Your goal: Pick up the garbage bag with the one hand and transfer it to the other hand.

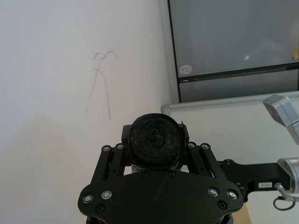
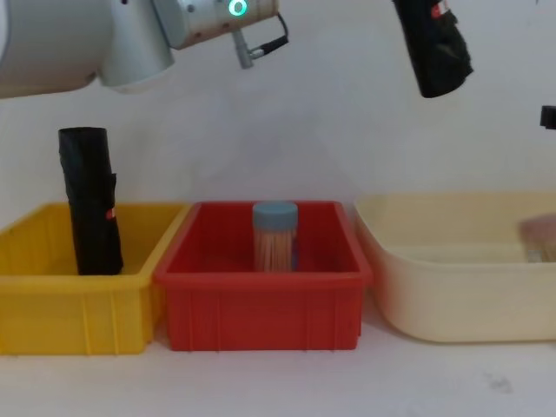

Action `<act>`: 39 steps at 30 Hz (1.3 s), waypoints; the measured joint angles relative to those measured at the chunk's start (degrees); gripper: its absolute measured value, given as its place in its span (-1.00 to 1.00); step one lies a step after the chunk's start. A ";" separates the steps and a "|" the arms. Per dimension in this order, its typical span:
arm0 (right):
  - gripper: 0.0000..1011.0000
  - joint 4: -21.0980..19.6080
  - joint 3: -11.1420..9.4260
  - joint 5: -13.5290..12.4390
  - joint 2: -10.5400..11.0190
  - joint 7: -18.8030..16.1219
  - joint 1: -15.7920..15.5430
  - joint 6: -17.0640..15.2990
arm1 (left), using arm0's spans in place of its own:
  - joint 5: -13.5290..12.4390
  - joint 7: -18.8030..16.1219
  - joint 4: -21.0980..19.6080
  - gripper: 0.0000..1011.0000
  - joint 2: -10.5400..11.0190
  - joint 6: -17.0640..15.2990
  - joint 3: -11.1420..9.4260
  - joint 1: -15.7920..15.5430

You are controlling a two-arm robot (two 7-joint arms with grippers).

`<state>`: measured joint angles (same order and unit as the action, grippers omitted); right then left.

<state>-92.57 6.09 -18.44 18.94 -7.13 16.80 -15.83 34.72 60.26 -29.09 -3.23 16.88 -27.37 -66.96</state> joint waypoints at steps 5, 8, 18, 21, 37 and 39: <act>0.90 -0.32 -0.36 -0.04 0.09 -0.03 -0.50 -0.02 | 0.90 2.45 6.11 0.06 -2.66 2.09 -0.23 -2.71; 0.99 -0.36 -0.35 -0.02 0.23 -0.31 -0.51 0.05 | 1.23 3.41 8.52 0.06 -3.68 2.91 -0.31 -3.80; 0.99 -1.07 1.01 1.04 2.08 -4.01 -0.05 1.42 | 1.92 5.37 13.43 0.06 -5.85 4.58 -0.49 -6.00; 0.99 -1.44 1.78 1.63 3.01 -5.53 0.22 2.02 | 2.04 5.70 14.33 0.06 -6.25 4.90 -0.53 -6.38; 0.99 -3.22 5.79 7.20 7.05 -10.14 2.00 3.34 | 2.35 6.57 16.58 0.06 -7.21 5.65 -0.63 -7.40; 0.99 -3.23 6.09 7.98 7.08 -10.08 2.26 3.34 | 2.36 6.64 16.72 0.06 -7.27 5.71 -0.63 -7.47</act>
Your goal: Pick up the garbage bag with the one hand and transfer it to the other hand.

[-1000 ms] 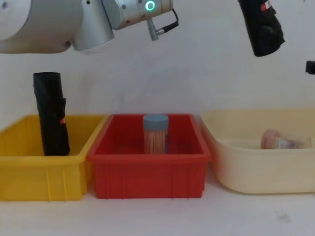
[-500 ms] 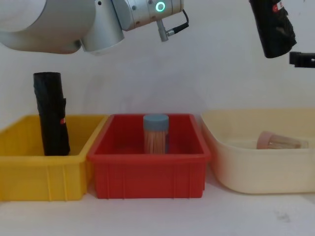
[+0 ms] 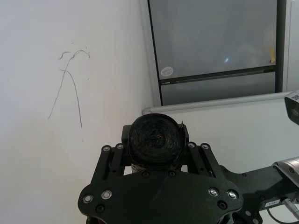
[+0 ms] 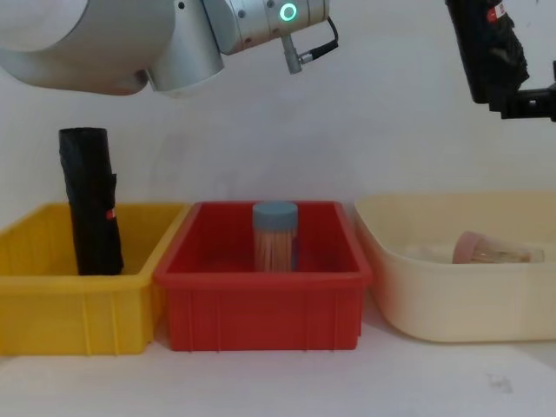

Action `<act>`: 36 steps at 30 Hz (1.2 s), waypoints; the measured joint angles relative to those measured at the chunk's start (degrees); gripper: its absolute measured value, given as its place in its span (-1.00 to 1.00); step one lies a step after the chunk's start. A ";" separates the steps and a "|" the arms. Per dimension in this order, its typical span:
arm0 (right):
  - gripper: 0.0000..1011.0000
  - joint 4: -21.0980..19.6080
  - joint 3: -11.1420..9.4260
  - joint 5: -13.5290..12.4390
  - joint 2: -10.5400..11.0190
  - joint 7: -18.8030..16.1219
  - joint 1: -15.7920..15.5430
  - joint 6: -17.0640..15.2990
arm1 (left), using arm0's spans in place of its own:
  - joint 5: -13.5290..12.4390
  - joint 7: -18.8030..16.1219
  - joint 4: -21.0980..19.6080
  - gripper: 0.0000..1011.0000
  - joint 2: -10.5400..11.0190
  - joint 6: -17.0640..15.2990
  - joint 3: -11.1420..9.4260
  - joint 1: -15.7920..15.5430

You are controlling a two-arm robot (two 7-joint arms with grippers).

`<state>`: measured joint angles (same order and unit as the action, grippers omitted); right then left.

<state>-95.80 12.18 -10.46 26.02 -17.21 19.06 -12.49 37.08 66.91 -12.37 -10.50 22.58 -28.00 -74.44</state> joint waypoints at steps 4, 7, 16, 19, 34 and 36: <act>0.99 0.35 0.32 1.05 -0.28 0.58 0.65 -0.08 | 0.02 0.08 0.18 0.06 -0.09 0.07 0.00 -0.07; 0.99 1.02 0.58 1.84 -0.73 1.07 1.40 -0.19 | 0.04 0.12 0.31 0.06 -0.13 0.10 0.00 -0.13; 0.99 2.59 1.39 3.23 -2.06 1.52 3.57 -0.70 | 0.09 0.20 0.52 0.06 -0.22 0.15 0.00 -0.20; 0.99 2.79 1.54 3.43 -2.27 1.42 3.99 -0.76 | 0.09 0.22 0.54 0.06 -0.24 0.16 0.01 -0.21; 0.99 2.85 2.84 5.31 -3.47 0.51 6.57 -1.35 | 0.10 0.26 0.66 0.06 -0.30 0.21 0.00 -0.28; 0.99 2.85 3.01 5.63 -3.64 0.47 6.89 -1.64 | 0.09 0.26 0.67 0.06 -0.30 0.21 0.01 -0.29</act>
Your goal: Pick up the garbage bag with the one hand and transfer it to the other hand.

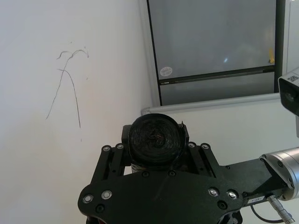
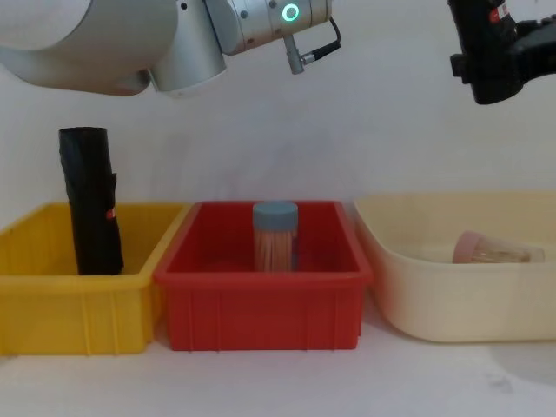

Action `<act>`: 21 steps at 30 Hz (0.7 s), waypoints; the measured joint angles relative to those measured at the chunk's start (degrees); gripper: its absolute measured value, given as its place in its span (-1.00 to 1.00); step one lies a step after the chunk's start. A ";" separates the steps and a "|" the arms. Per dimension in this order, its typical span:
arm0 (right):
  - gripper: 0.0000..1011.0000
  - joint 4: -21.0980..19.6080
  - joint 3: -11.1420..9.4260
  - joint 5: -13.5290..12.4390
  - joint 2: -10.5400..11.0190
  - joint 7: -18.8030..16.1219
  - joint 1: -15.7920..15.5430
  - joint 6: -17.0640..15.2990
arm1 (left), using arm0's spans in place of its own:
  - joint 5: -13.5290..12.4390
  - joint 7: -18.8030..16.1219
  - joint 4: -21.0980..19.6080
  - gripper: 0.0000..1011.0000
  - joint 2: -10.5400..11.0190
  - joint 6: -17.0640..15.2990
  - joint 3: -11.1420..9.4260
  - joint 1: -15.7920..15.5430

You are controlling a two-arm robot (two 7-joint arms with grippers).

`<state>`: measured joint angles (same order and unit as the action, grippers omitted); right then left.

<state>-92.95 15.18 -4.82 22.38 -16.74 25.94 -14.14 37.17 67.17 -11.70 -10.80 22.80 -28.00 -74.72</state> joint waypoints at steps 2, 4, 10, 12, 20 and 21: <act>0.95 0.02 0.13 0.25 -0.14 -0.04 0.26 -0.25 | 0.00 0.00 0.01 0.06 -0.01 0.00 0.00 0.00; 0.91 0.03 0.20 0.38 -0.21 -0.06 0.38 -0.38 | 0.00 0.00 0.01 0.06 0.00 0.00 0.00 0.00; 0.58 0.08 0.43 0.85 -0.45 -0.11 0.87 -0.83 | -0.01 0.00 0.01 0.06 0.00 0.00 0.00 0.00; 0.51 0.09 0.45 0.92 -0.49 -0.11 0.95 -0.88 | -0.01 0.00 0.01 0.06 0.00 0.00 0.00 0.00; 0.10 0.15 0.58 1.15 -0.62 -0.15 1.21 -1.12 | -0.01 -0.01 0.01 0.06 0.00 0.00 0.00 0.00; 0.09 0.16 0.59 1.18 -0.64 -0.16 1.25 -1.14 | -0.01 -0.01 0.02 0.06 0.00 0.00 0.01 0.00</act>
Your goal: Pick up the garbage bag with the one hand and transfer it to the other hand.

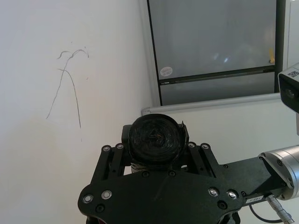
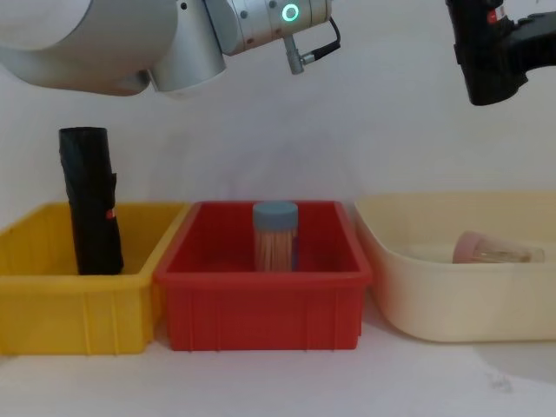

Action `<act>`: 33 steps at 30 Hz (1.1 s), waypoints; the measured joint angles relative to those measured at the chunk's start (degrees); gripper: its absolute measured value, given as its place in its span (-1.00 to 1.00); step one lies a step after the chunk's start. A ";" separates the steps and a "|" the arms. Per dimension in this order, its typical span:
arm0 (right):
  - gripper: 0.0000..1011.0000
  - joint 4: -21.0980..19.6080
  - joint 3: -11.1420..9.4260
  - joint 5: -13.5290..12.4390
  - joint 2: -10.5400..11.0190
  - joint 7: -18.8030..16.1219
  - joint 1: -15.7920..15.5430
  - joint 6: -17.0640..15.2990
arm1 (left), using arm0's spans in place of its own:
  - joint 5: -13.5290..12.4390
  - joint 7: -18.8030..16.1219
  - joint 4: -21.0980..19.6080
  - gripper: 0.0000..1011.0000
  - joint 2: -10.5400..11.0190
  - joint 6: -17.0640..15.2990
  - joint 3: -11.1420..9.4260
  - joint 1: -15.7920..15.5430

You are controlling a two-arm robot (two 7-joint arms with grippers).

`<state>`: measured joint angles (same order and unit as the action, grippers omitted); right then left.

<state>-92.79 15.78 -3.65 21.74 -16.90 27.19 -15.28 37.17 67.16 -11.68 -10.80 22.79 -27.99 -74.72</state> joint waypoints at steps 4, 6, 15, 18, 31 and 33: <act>0.09 0.01 0.03 0.06 -0.04 -0.03 0.07 -0.07 | 0.00 0.00 0.00 0.06 0.00 0.00 0.00 0.00; 0.09 0.02 0.04 0.08 -0.04 -0.04 0.09 -0.09 | 0.00 0.00 -0.01 0.06 0.00 0.00 0.00 0.00; 0.09 0.01 0.09 0.17 -0.09 -0.04 0.18 -0.14 | 0.00 0.00 -0.01 0.32 0.00 0.00 -0.01 0.00; 0.09 0.01 0.09 0.19 -0.11 -0.07 0.20 -0.15 | 0.00 0.00 -0.01 0.50 0.00 0.00 -0.01 0.00; 0.09 2.36 -1.80 0.77 -0.93 2.01 0.87 -0.16 | 0.00 0.00 -0.01 0.98 0.00 0.00 -0.01 0.01; 0.09 3.24 -2.42 0.88 -1.20 2.80 1.10 -0.11 | 0.00 0.00 -0.01 0.98 0.00 0.00 -0.01 0.00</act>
<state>-89.55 13.36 -2.76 20.55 -14.10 28.29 -15.39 37.17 67.17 -11.69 -10.81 22.79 -28.00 -74.72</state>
